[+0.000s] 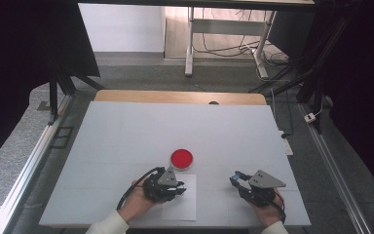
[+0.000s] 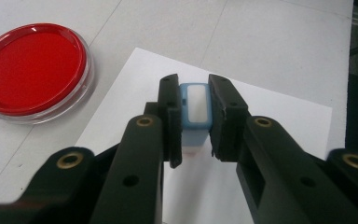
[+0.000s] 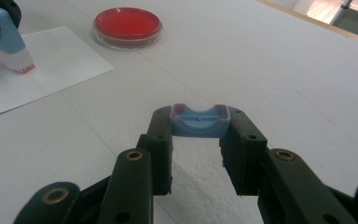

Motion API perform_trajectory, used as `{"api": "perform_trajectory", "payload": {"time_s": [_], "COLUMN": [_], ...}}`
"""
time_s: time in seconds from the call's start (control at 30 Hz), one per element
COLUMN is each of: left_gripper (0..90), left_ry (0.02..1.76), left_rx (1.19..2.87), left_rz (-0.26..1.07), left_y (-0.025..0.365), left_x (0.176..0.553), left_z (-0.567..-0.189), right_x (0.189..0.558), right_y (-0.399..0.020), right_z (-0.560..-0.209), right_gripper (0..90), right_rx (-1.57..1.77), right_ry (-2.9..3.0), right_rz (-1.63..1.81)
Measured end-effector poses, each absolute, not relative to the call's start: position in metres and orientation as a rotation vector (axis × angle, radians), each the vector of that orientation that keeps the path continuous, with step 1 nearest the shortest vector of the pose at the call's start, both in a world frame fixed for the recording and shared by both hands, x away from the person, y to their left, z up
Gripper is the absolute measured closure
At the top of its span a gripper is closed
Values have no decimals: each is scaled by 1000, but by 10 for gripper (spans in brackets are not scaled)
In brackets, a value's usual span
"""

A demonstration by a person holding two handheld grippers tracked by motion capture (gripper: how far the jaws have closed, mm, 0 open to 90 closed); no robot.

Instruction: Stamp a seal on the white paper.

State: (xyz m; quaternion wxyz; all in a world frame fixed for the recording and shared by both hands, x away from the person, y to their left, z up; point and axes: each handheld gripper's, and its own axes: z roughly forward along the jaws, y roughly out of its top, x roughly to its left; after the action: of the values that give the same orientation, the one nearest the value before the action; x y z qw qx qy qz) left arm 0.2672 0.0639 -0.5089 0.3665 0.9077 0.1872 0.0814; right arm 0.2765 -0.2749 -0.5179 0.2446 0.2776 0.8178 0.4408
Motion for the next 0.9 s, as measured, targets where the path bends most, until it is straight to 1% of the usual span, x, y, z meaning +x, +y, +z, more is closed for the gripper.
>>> {"api": "perform_trajectory", "payload": {"time_s": [0.5,0.77,0.9], "left_gripper": [759,757,755], "left_ry": [480,489,485], "left_rx": [2333,2323,2290], "left_rz": [214,189,164], "left_y": [64,66,68], "left_x": [266,269,271], "left_z": [-509,-508,-505], "right_x": [276,276,276], "right_y": [-273,-274,-274], "right_z": [-518,-518,-518], "right_gripper": [646,647,646], "right_rx": [755,759,758], "right_ry": [2230,2227,2231], "right_rz": [1208,1212,1213]}}
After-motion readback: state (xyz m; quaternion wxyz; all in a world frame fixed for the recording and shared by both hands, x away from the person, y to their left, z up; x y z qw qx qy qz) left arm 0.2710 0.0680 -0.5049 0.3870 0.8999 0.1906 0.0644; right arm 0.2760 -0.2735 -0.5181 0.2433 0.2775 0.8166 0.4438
